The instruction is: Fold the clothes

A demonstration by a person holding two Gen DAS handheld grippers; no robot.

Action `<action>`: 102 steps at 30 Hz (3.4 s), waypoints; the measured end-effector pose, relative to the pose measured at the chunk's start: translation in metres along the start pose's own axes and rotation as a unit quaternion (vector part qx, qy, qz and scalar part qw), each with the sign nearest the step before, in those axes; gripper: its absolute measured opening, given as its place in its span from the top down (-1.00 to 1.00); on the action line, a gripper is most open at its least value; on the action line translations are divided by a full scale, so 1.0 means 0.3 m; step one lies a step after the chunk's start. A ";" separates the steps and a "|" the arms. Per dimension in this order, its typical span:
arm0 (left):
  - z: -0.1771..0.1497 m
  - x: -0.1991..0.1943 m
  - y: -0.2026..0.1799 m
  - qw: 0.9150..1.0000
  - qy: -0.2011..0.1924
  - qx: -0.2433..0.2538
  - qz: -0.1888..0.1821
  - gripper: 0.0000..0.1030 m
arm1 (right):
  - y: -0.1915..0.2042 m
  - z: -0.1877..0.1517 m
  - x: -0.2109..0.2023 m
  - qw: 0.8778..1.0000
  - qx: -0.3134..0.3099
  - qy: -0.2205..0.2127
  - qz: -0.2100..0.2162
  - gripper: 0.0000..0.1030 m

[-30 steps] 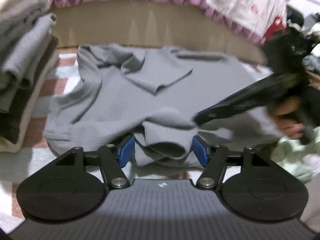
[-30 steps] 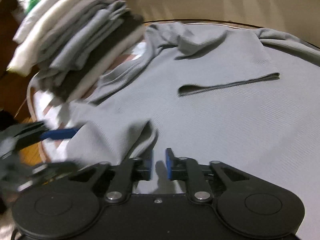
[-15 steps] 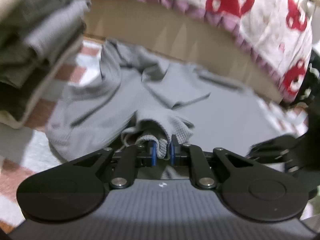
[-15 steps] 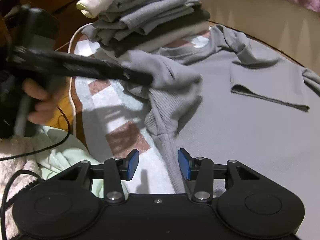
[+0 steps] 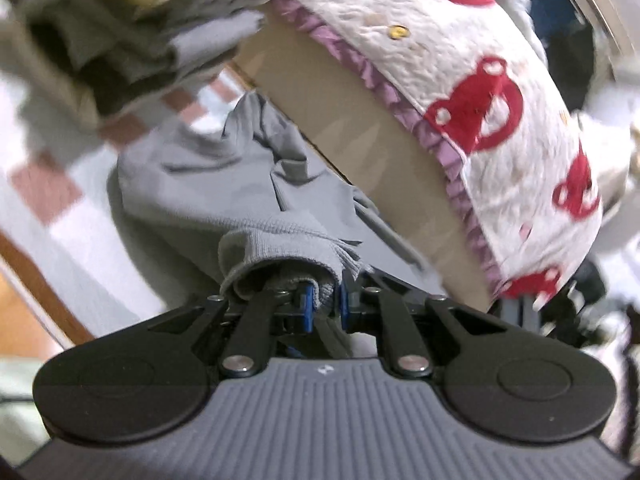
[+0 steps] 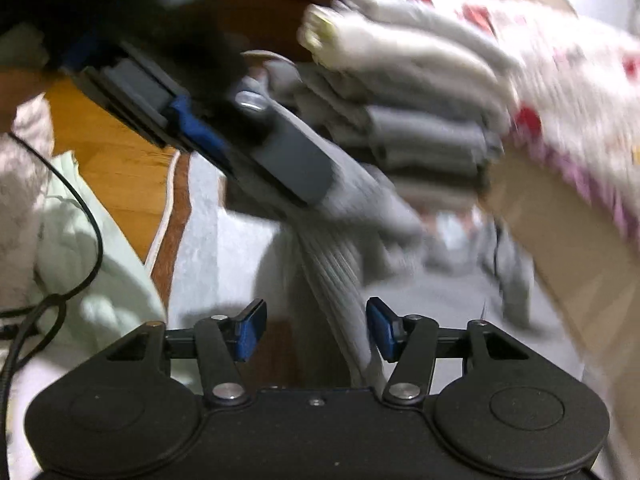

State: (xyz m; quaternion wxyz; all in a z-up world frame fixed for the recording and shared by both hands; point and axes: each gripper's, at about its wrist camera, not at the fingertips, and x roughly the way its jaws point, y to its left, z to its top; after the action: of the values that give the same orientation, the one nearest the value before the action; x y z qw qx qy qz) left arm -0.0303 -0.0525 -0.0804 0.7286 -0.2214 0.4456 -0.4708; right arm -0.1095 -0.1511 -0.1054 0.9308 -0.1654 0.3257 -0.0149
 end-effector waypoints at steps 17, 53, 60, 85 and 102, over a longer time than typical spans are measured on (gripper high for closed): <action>0.187 0.406 0.020 0.915 0.088 0.369 0.136 0.05 | -0.483 -0.228 0.083 0.923 0.376 0.076 0.013 0.25; 0.233 -0.004 0.260 0.981 0.045 0.095 0.161 0.98 | -0.206 -0.103 0.026 0.793 0.519 0.024 0.318 0.84; 0.151 -0.167 0.247 0.988 0.002 0.037 0.153 0.98 | -0.169 0.006 0.054 0.778 0.480 0.125 0.386 0.84; 0.284 0.592 -0.046 0.953 0.083 0.256 0.139 -0.04 | -0.857 -0.448 -0.383 0.844 0.509 -0.017 -0.166 -0.05; 0.338 0.900 0.035 0.956 0.087 0.261 0.103 0.91 | -1.082 -0.962 -0.505 0.753 0.566 0.071 -0.327 -0.04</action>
State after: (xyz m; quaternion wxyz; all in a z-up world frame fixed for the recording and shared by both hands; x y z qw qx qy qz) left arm 0.1049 -0.2960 -0.1559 0.7640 0.0652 0.3897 -0.5101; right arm -0.3792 -0.5234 -0.1228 0.7668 0.2968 0.2486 -0.5119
